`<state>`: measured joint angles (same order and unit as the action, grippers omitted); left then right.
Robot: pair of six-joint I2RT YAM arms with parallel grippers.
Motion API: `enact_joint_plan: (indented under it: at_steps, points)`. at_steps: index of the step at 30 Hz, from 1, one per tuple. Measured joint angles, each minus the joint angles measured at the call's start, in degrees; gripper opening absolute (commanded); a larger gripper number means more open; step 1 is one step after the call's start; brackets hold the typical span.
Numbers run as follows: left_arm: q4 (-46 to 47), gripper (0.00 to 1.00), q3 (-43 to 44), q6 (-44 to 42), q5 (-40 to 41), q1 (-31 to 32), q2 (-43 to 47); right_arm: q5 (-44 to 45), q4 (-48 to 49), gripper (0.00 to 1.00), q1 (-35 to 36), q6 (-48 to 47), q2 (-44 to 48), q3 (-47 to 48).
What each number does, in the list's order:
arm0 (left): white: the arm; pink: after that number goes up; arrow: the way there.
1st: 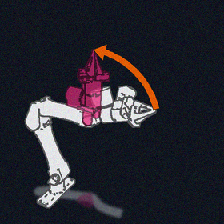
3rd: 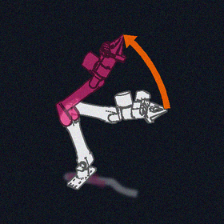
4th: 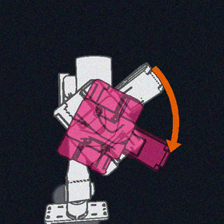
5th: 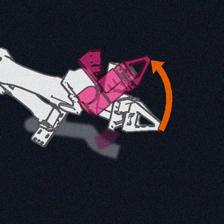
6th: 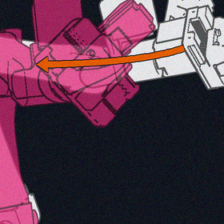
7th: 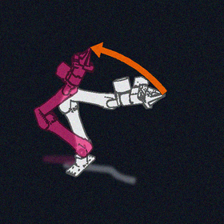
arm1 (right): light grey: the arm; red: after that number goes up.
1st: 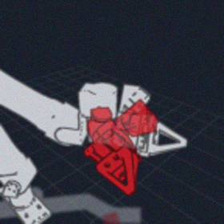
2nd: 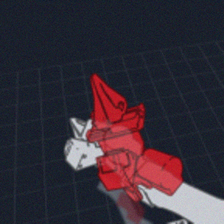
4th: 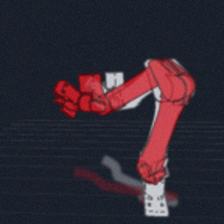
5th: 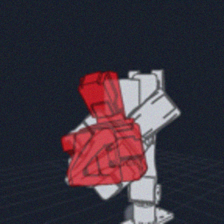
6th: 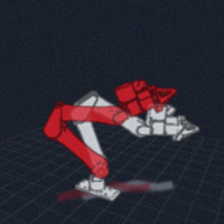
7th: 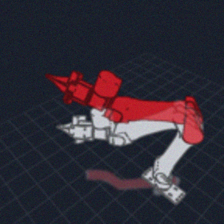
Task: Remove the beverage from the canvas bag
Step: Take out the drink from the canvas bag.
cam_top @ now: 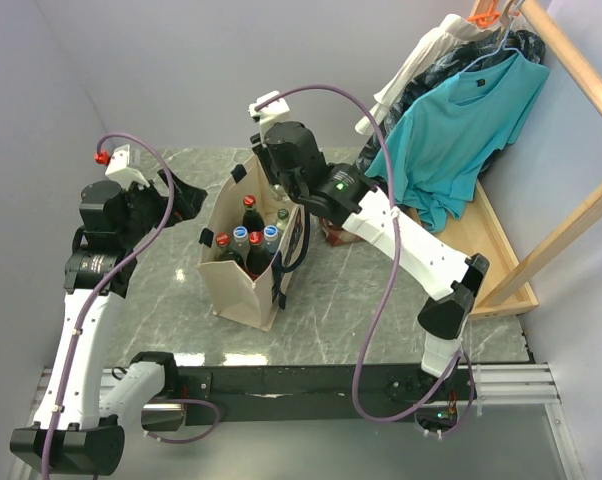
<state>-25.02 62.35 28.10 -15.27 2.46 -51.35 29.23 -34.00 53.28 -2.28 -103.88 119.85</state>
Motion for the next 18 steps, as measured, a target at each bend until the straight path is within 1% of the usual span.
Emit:
enact_joint_plan:
  at_steps: [18]
  points:
    - [-0.1, 0.96, 0.0, -0.4, -0.4, 0.0, 0.0, 2.1, 0.0, 0.00, 1.0, -0.9, 4.7, 0.1]
